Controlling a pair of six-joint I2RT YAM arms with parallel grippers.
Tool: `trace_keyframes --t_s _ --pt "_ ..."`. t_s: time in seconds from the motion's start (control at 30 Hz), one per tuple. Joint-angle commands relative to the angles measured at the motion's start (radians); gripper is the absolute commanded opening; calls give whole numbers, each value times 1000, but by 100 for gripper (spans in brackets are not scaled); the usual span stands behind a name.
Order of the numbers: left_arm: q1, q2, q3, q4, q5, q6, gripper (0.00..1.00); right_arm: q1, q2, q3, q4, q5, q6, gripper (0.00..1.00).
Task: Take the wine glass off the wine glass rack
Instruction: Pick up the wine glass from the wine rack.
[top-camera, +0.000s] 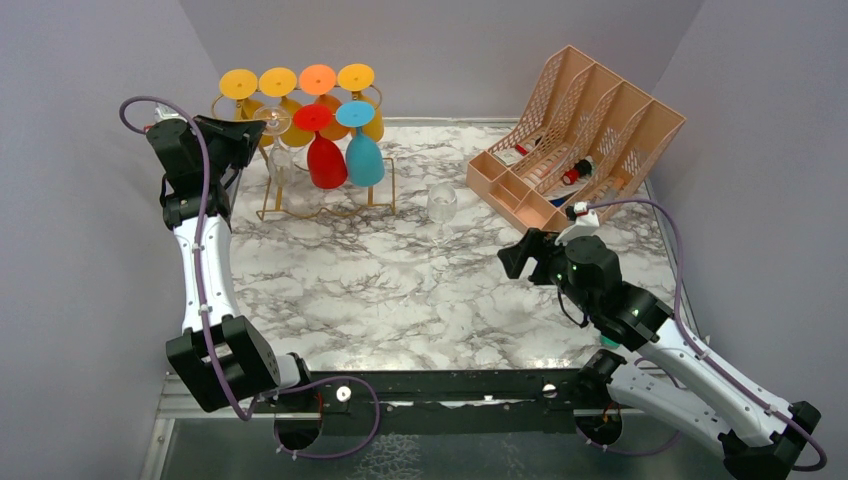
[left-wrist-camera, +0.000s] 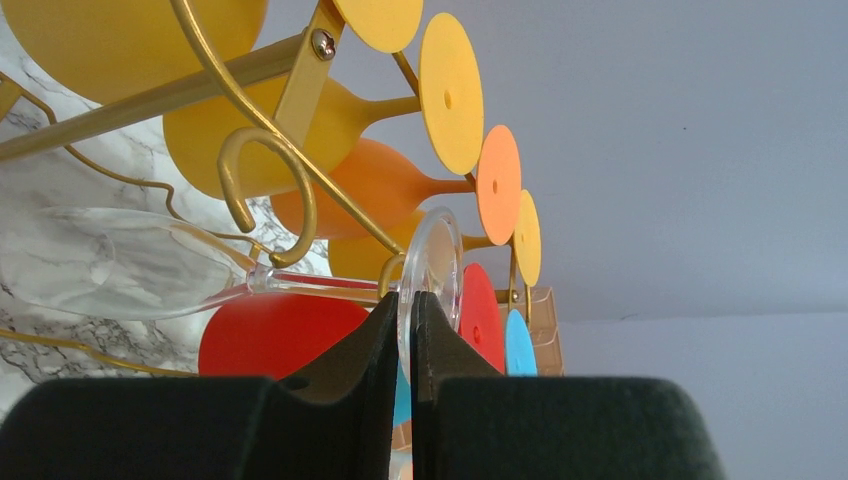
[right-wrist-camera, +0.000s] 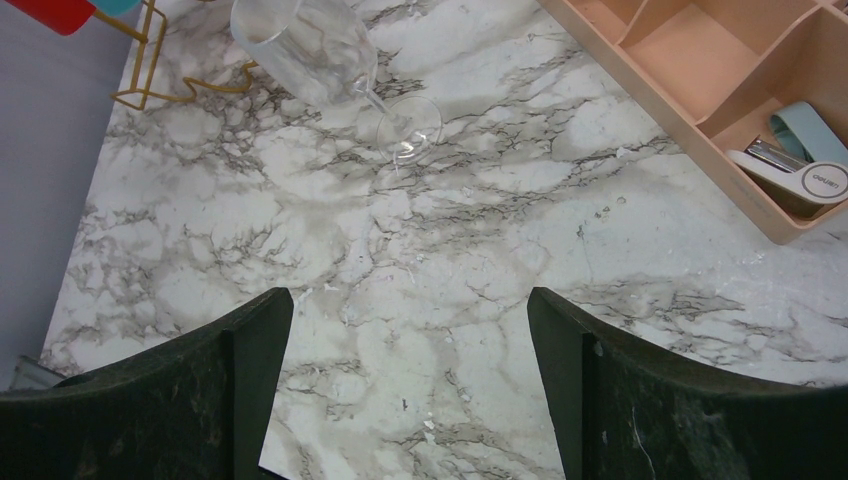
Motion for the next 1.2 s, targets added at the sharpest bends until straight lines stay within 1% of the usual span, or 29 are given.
trace_keyframes --t_s 0.0,0.43,0.67,0.9,1.17 --pt "4 -49 -11 51 19 -68 0 5 1 27 -12 12 15 90" --pt "30 -96 -31 55 15 -144 0 5 6 28 -18 13 14 90" --pt "35 -103 -51 92 49 -184 0 5 12 26 -15 11 16 90" --pt "35 -123 -81 115 81 -203 0 4 13 26 -16 10 17 90" --pt "38 -174 -116 102 64 -203 0 4 18 27 -19 11 12 90"
